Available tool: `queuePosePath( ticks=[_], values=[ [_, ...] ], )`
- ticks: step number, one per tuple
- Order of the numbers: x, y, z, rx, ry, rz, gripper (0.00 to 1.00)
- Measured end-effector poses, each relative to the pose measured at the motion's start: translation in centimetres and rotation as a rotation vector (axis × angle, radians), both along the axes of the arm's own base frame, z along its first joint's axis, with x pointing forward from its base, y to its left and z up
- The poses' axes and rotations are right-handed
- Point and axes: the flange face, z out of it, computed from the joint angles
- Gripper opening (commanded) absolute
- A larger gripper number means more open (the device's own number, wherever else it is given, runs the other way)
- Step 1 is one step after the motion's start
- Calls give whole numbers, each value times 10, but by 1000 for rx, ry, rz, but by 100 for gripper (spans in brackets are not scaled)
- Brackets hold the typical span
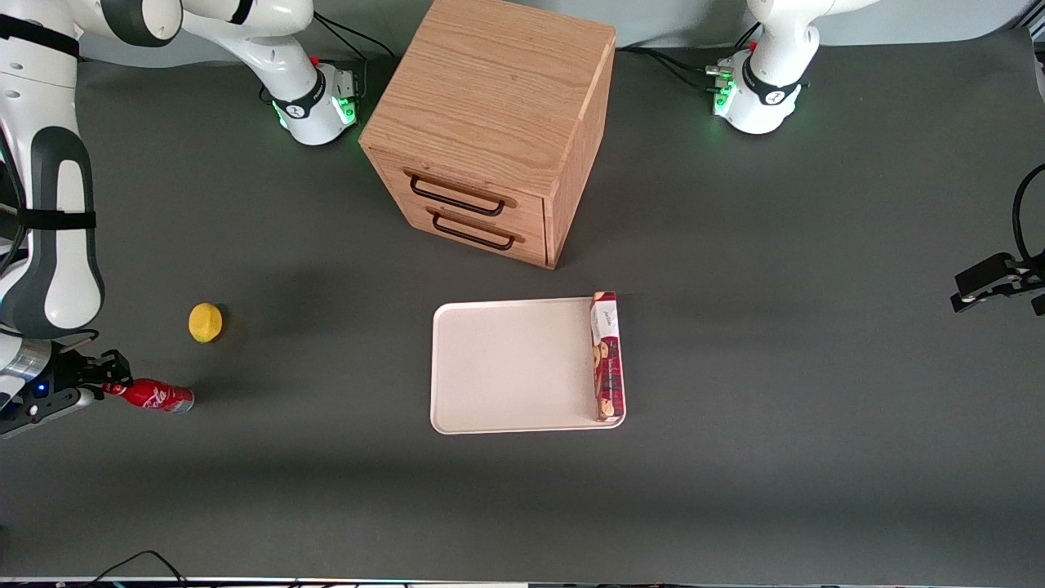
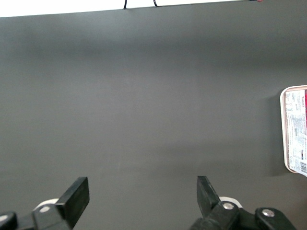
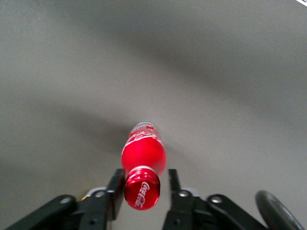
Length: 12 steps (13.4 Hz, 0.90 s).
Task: Place coke bottle on tray
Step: 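Lower the open right gripper around the bottle's body and close it, then lift the bottle and carry it with the right gripper over the white tray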
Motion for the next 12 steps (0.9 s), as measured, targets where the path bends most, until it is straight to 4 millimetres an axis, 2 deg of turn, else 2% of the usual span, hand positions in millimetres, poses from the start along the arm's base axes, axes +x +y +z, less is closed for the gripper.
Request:
queuePosePath(
  ticks=[3,5,7,9,10,12],
  values=[
    [0,0,0,0,0,0,8],
    [0,1,0,0,-1,1,7],
    [3,4,8,3,0,7,4],
    [6,16,35,19,15,25,4],
    [7,23,58,29,31,38,4],
    [2,34,116,36,68,57,4]
  ],
)
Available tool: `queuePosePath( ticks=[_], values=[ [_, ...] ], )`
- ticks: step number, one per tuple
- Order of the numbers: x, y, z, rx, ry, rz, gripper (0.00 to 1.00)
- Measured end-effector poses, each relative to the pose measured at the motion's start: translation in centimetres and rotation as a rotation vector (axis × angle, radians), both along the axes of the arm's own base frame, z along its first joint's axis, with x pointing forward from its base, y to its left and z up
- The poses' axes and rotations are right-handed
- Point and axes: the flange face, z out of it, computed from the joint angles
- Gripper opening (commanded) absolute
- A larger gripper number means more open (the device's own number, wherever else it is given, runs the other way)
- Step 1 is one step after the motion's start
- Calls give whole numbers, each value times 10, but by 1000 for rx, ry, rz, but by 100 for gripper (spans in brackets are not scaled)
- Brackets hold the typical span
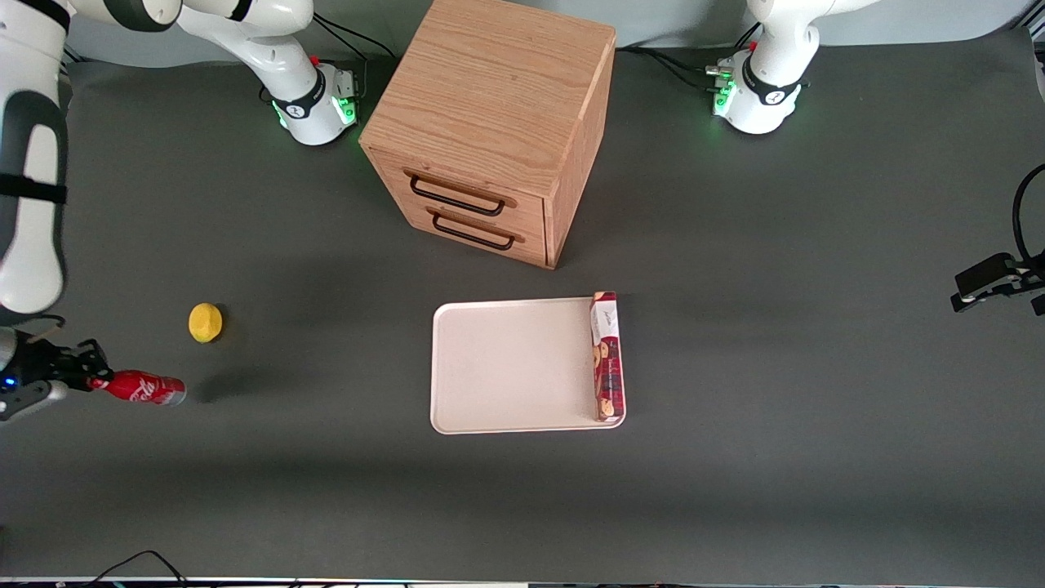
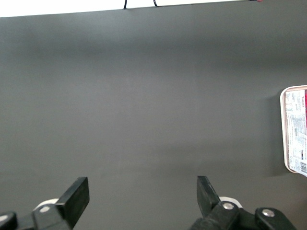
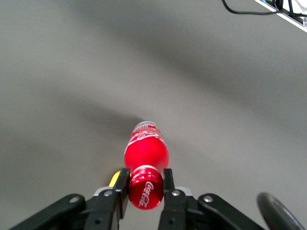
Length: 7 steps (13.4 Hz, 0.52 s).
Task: Place coke bottle on tray
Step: 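Lift the bottle and carry it with the right gripper over the white tray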
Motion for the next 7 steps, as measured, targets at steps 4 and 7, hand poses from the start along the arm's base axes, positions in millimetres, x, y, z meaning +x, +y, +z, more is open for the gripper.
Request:
queuePosePath(
  ticks=[4,7],
  values=[
    [-20,50,115,3,22,6,0],
    [-26,143,153,0,19,-31,0]
  ],
)
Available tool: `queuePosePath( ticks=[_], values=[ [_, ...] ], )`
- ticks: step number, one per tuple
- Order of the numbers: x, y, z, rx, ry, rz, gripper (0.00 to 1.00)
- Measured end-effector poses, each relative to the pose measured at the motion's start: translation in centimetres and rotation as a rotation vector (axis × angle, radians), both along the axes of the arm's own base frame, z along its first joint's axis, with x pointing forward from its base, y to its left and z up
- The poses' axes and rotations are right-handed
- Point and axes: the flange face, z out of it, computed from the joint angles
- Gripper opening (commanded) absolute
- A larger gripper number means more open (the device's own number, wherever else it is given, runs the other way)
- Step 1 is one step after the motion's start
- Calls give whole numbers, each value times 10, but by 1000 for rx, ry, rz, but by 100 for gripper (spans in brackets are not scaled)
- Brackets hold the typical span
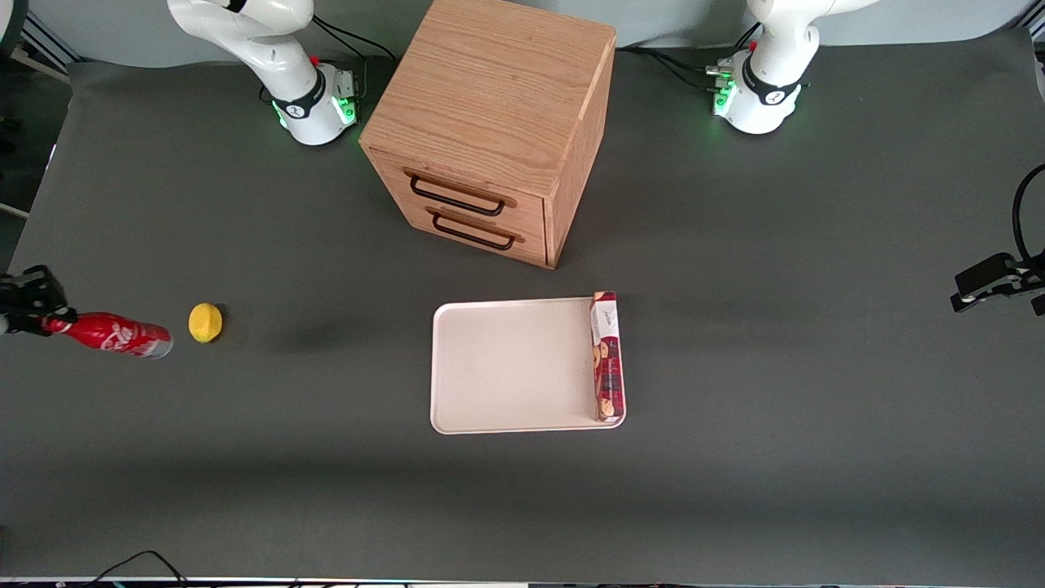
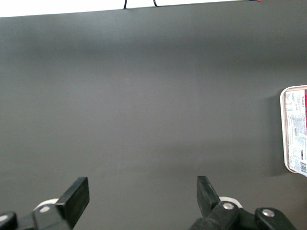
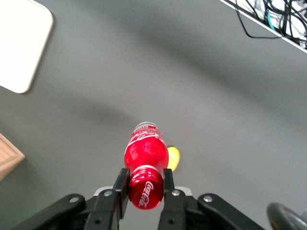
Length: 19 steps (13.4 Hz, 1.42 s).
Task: Place coke bottle on tray
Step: 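Lift the bottle and carry it with the right gripper over the white tray, then lower the bottle onto the tray and open the right gripper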
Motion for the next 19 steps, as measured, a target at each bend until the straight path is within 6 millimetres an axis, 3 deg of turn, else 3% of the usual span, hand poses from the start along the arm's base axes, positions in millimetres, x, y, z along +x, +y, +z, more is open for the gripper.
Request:
queuePosePath(
  ticks=[3,5,6,9,13,15,16,17,19],
  values=[
    [-8,132,3,51,10,-196,1],
    [-17,212,-15,88,47,-349,1],
    [-15,242,-28,109,55,-445,1],
    [-1,294,-85,118,70,-610,3],
    [-9,366,-204,51,82,-692,6],
    [-20,383,-252,-1,77,-711,6],
    [-22,384,-266,-18,81,-712,28],
    [-21,383,-271,-26,83,-712,98],
    [-19,380,-270,-26,75,-720,100]
  ],
)
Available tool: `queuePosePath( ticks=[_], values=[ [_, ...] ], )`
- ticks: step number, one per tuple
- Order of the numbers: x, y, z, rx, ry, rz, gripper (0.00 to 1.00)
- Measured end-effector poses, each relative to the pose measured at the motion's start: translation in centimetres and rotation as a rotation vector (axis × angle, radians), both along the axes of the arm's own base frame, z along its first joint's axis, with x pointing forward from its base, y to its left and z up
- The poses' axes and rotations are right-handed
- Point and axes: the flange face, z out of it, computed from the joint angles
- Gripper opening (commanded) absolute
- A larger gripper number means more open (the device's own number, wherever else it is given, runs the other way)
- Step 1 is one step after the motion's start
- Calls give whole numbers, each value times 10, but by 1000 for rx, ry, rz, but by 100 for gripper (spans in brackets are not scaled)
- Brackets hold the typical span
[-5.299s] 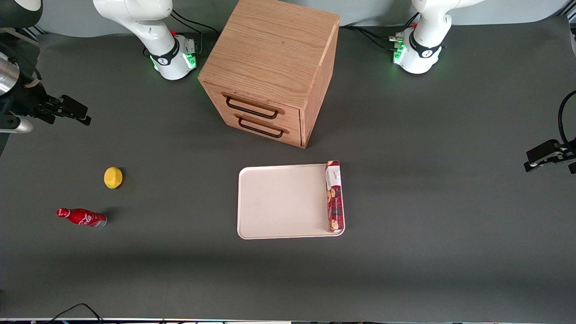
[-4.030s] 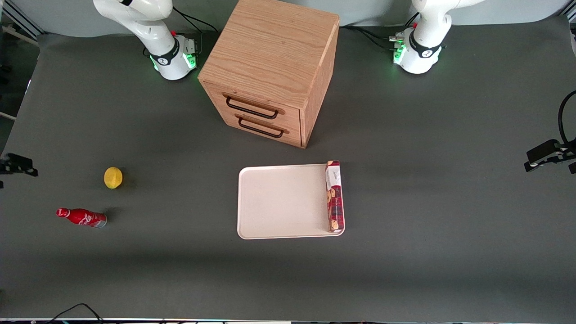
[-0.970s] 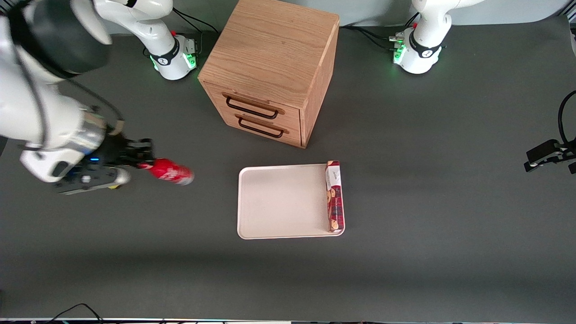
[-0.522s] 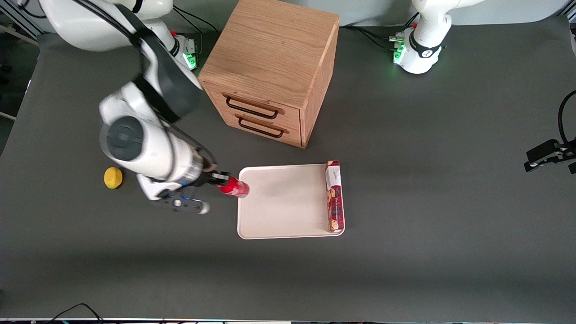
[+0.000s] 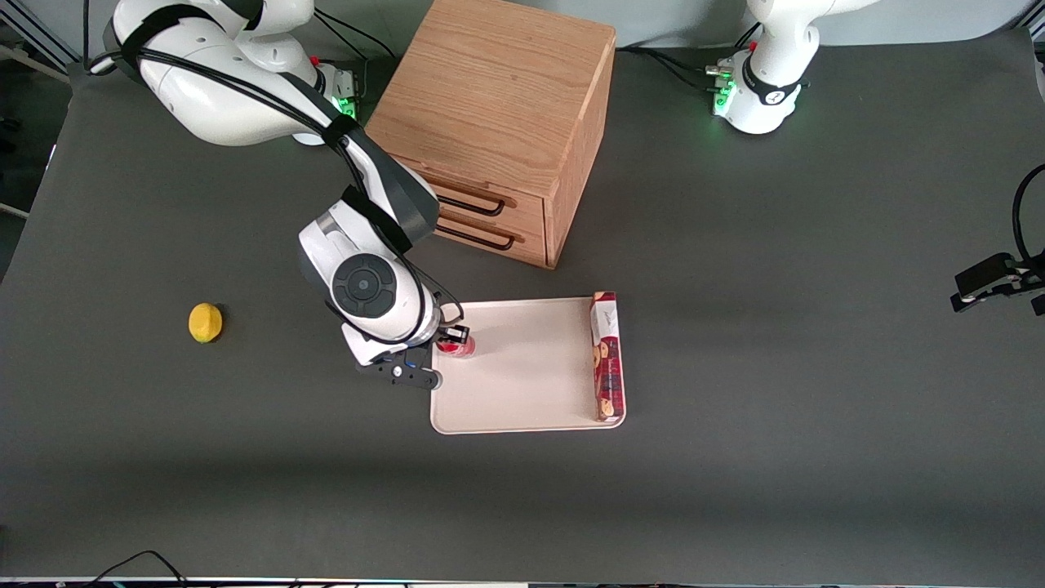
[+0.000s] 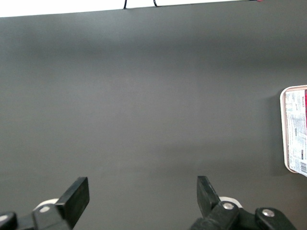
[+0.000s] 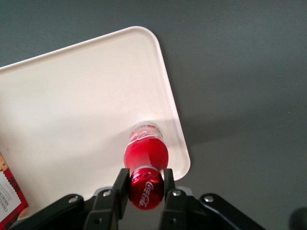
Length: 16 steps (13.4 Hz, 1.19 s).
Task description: Place coke bottle on tray
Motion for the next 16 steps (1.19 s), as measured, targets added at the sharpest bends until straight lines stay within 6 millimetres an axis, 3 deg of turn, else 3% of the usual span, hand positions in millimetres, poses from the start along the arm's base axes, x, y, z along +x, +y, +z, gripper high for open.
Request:
queuePosePath(
  ticks=[2,4,6,8,10,12,14,16],
  values=[
    [3,-1,6,4,-11,-6,100],
    [6,-3,26,11,-38,-12,100],
    [8,-15,69,-1,-79,-25,100],
    [5,-45,135,-40,-112,-10,100],
    [-7,-94,205,-91,-125,56,100],
    [-25,-159,262,-118,-91,100,100],
    [-39,-231,296,-90,-65,122,100],
    [-52,-295,301,-63,-54,123,100]
  ],
)
